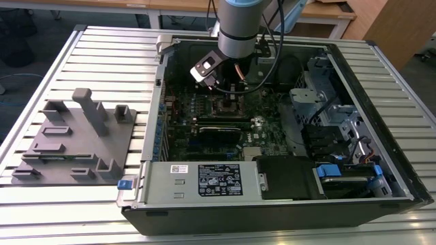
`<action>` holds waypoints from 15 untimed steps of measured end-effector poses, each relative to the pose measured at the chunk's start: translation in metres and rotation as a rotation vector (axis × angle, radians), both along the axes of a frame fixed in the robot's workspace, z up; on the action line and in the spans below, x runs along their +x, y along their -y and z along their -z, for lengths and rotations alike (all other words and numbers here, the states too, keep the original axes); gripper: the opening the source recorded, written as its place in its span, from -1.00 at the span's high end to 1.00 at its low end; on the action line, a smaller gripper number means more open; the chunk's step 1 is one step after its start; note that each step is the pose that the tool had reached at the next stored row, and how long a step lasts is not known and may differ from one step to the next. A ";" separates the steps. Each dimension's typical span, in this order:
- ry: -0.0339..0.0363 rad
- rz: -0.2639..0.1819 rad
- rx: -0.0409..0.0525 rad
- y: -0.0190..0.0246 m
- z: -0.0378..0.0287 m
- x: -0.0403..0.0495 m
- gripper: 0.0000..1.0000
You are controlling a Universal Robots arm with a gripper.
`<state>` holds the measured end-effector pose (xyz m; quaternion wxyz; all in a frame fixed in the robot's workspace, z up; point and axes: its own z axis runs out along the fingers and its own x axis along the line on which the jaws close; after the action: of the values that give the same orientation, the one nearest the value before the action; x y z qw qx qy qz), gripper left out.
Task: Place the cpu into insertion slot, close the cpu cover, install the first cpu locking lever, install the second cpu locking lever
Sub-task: 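Place the cpu into insertion slot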
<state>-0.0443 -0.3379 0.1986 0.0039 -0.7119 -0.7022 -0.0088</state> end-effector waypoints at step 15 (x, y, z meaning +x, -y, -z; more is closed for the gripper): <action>-0.0001 0.000 -0.0002 0.0001 0.0016 0.0000 0.79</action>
<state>-0.0443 -0.3380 0.1970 0.0038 -0.7119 -0.7022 -0.0087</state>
